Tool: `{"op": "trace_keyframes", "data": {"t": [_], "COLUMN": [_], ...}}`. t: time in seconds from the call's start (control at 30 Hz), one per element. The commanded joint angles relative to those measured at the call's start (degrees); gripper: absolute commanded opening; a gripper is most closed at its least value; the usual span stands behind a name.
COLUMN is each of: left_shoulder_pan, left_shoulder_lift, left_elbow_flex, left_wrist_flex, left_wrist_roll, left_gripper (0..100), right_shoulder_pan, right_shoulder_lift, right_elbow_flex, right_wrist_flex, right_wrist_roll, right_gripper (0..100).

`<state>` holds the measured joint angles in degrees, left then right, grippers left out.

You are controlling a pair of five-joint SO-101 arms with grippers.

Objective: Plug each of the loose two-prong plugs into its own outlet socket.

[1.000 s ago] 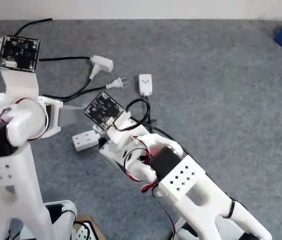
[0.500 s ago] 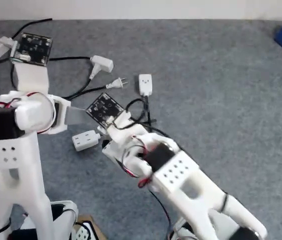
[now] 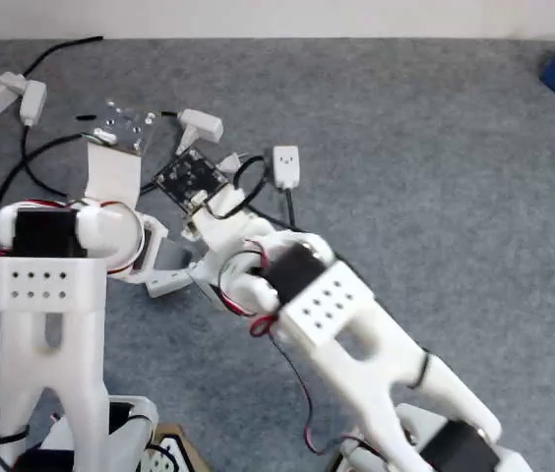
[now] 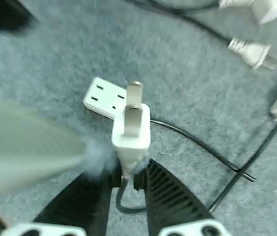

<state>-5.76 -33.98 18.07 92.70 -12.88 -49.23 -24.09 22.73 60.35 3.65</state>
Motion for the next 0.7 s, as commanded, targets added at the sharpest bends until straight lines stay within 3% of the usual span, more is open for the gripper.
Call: {"op": "trace_keyframes", "data": {"t": [0.0,0.17,0.4,0.67], "left_shoulder_pan": [0.5,0.2,-0.7,-0.4], "left_shoulder_lift": [0.0,-0.4,-0.5,0.0], "left_elbow_flex": [3.1,3.1,-4.1,-4.8], "left_wrist_flex": [-5.9,-6.5,-0.4,-1.8], "left_wrist_roll": [-0.2,-0.2,-0.3,1.4], "left_gripper": [33,33,33,33], "right_shoulder_pan": [-2.3,-3.1,4.4,1.6], "right_shoulder_lift": [-6.7,-7.8,-0.1,1.4], "right_elbow_flex": [-3.5,-0.5,13.4,13.6], "right_wrist_flex": [3.8,3.9,-11.5,-13.7], "right_wrist_roll": [-0.7,0.4,0.0,0.0], "right_gripper": [0.8,0.8,0.8,0.8]}}
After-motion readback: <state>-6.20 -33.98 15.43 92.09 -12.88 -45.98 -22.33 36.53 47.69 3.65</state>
